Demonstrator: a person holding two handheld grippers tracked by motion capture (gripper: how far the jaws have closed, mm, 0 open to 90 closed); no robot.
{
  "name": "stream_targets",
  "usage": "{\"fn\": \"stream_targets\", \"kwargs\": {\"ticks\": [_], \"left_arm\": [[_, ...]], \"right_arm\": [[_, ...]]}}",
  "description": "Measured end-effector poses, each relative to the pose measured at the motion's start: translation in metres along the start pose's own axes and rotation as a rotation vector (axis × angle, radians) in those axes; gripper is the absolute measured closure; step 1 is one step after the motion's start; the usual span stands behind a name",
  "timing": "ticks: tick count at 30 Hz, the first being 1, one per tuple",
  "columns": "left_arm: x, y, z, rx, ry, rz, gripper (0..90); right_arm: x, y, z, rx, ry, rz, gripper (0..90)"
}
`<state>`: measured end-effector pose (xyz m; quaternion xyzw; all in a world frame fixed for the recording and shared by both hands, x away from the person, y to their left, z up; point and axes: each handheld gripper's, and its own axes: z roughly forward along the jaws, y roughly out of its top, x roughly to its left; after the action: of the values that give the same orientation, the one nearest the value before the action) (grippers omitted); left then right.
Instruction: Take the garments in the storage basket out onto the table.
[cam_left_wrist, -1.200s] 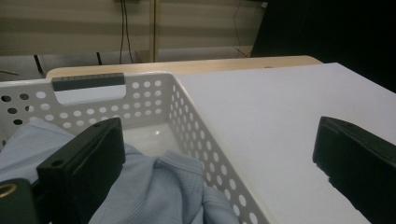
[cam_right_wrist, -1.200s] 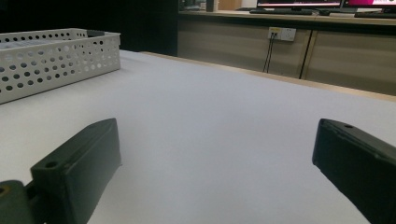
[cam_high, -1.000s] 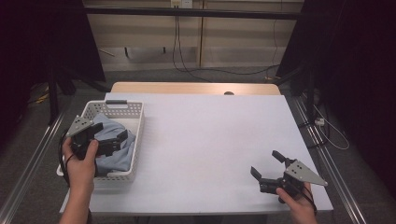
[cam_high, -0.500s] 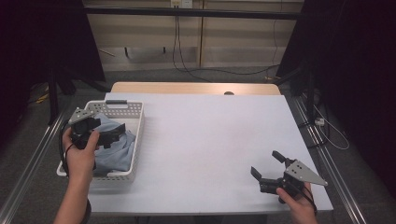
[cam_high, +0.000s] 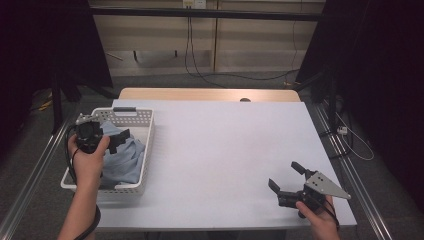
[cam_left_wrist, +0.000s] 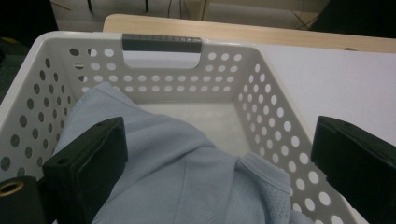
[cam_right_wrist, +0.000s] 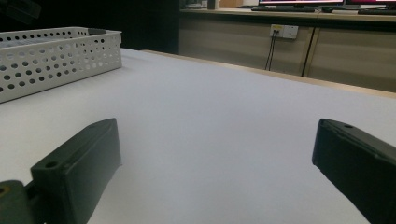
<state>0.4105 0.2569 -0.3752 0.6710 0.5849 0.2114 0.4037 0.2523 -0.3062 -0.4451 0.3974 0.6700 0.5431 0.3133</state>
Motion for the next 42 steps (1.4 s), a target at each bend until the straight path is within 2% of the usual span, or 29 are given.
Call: {"fn": "stream_targets", "kwargs": {"ticks": [1, 11, 16, 22, 29, 34, 38, 42], "left_arm": [[0.001, 0.000, 0.001, -0.003, 0.003, 0.011, 4.1], [0.010, -0.004, 0.016, 0.070, 0.094, -0.055, 4.2], [0.013, -0.007, 0.025, 0.107, 0.108, -0.075, 4.3], [0.018, -0.012, 0.031, 0.182, 0.148, -0.104, 4.5], [0.020, -0.019, 0.040, 0.222, 0.177, -0.123, 4.1], [0.022, -0.025, 0.044, 0.238, 0.175, -0.144, 3.6], [0.023, -0.030, 0.050, 0.261, 0.170, -0.144, 2.9], [0.026, -0.033, 0.050, 0.261, 0.147, -0.185, 2.5]], "right_arm": [[0.000, 0.000, 0.000, 0.001, -0.001, -0.001, 0.5], [0.000, 0.000, 0.000, 0.000, -0.002, -0.001, 0.5], [0.000, 0.000, 0.000, 0.003, -0.001, -0.001, 0.5], [0.000, 0.000, 0.000, 0.001, 0.000, 0.000, 0.5], [0.000, 0.000, 0.000, 0.001, 0.003, -0.004, 0.6], [0.000, 0.000, -0.001, 0.003, 0.002, -0.004, 0.6], [0.000, 0.000, -0.001, 0.003, 0.003, -0.004, 0.6], [0.001, 0.000, -0.001, 0.004, 0.003, -0.006, 0.6]]}}
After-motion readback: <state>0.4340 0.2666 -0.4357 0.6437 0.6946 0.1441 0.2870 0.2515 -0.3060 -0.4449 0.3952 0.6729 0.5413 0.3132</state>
